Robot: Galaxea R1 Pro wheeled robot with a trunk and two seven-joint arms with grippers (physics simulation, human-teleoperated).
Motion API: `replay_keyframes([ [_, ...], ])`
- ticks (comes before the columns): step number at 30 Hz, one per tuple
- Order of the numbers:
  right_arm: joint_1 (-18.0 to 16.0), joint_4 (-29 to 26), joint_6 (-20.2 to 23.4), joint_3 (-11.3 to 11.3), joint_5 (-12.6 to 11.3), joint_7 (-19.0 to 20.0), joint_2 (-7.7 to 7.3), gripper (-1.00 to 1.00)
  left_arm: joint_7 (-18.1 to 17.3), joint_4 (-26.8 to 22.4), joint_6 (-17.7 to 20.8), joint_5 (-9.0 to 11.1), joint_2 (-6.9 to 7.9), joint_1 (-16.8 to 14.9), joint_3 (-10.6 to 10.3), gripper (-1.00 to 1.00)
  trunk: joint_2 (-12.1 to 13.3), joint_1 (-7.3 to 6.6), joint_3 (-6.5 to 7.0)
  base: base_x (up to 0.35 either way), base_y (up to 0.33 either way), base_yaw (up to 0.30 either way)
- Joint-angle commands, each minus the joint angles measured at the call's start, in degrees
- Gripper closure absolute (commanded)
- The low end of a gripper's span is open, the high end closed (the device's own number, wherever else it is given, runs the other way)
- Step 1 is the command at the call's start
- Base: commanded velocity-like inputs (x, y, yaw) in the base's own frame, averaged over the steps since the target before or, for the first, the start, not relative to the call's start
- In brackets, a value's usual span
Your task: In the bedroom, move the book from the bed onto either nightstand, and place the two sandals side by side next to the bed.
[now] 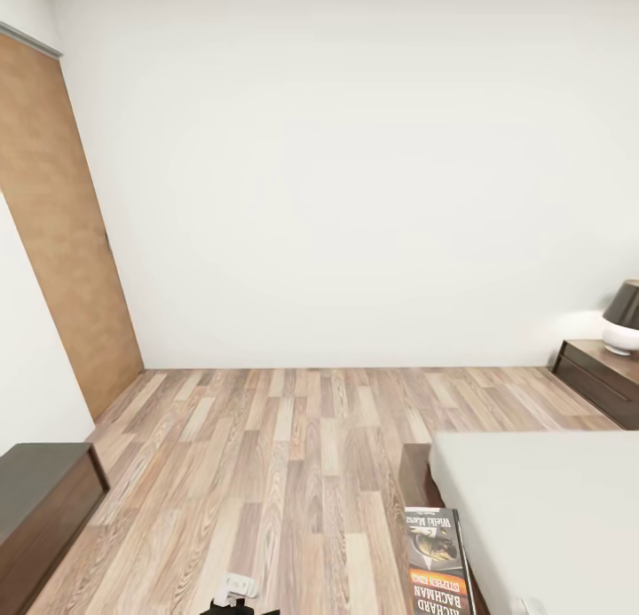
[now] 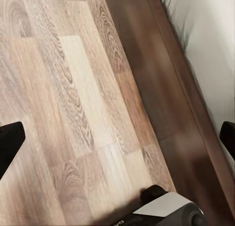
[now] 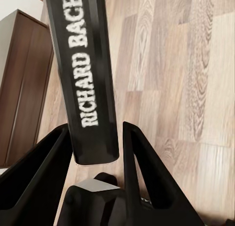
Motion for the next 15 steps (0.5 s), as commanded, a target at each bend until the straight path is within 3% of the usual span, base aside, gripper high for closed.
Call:
replay_keyframes([
  [1,-0.05,-0.07,0.61,0.15,-0.73,0.1,-0.04,1.0,-0.29,0.04,-0.11,-0.4,-0.02,-0.05,0.45,-1.0,-0.07,0.05,-0.09,0.333,0.0,0.0],
  [15,-0.05,-0.07,0.61,0.15,-0.73,0.1,-0.04,1.0,-0.29,0.14,-0.04,-0.32,-0.08,-0.05,0.52,-1.0,-0.07,0.05,-0.09,0.333,0.0,0.0],
])
